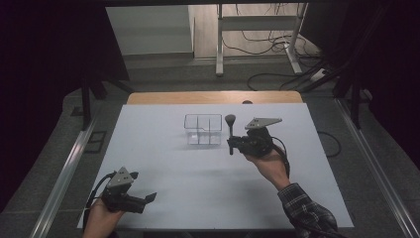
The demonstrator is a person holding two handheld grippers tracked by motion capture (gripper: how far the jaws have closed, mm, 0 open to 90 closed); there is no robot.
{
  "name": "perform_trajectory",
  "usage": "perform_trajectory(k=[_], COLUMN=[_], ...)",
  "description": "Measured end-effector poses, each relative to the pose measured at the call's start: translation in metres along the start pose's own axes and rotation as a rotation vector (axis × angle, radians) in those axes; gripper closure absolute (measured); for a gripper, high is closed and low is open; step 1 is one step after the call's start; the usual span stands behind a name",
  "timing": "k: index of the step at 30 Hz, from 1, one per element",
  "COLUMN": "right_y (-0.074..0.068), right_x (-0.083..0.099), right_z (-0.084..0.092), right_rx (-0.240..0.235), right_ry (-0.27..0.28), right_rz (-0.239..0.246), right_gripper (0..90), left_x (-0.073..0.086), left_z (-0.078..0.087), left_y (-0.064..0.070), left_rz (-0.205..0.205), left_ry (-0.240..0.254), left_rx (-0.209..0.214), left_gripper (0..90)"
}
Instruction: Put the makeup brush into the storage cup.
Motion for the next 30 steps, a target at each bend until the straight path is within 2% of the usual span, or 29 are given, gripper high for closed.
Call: perform_trajectory(k=[10,30], right_y=[0.004,0.013], right_x=[-0.013,-0.034], right_z=[-0.009,-0.024], right_rx=[0.006,0.016], right_ry=[0.009,0.035], right_rz=[0.007,-0.008], right_gripper=[78.5,78.6], left_x=[0.005,0.017], left_z=[0.002,0.007], left_y=[-0.003,-0.011], left_rz=[0.015,0.043], left_ry=[-0.004,-0.025], left_rx=[-0.003,-0.014], left_gripper=[1.3,1.3])
Point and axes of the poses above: each handheld gripper's, and its own axes: z roughly backward along the jaws, x roughly out of its underside, y roughly to its right, the point moved 7 cm from there along -z, roughly forward along the jaws, and after that the axes turned 9 degrees about -z, right-handed, at the moved point
